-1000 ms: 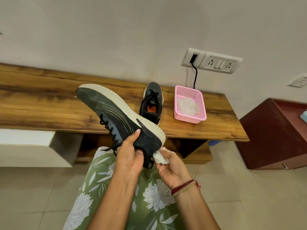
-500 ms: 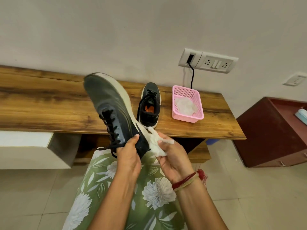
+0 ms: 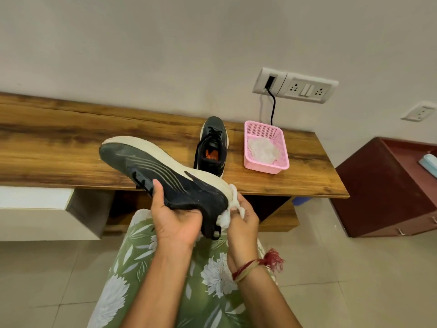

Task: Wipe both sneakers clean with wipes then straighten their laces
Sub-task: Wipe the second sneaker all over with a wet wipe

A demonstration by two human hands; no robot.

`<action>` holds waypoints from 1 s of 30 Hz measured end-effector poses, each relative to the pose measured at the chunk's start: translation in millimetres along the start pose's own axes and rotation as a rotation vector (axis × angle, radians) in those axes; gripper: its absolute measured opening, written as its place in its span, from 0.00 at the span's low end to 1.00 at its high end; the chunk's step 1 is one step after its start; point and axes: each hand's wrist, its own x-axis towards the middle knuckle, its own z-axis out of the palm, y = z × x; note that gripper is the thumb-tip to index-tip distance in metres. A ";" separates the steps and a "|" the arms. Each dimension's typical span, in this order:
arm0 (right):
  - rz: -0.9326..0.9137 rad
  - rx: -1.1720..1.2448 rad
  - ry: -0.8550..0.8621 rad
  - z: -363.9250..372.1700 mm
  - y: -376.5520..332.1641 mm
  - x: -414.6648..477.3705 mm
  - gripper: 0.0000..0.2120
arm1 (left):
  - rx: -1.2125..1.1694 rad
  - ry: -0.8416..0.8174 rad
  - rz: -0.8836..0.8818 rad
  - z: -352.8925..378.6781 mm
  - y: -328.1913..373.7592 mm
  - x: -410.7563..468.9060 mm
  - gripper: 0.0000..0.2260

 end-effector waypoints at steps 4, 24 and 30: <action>-0.078 -0.109 0.044 12.0 1.5 -4.8 0.24 | 0.006 -0.033 0.001 -0.6 -6.7 1.2 0.15; -0.252 -0.201 -0.282 -2.3 -46.1 1.5 0.19 | 0.253 0.036 -0.130 -7.0 -15.7 2.3 0.16; -0.413 -0.349 -0.015 -40.8 -21.3 21.6 0.23 | 0.275 0.090 -0.155 -7.2 -18.1 2.0 0.16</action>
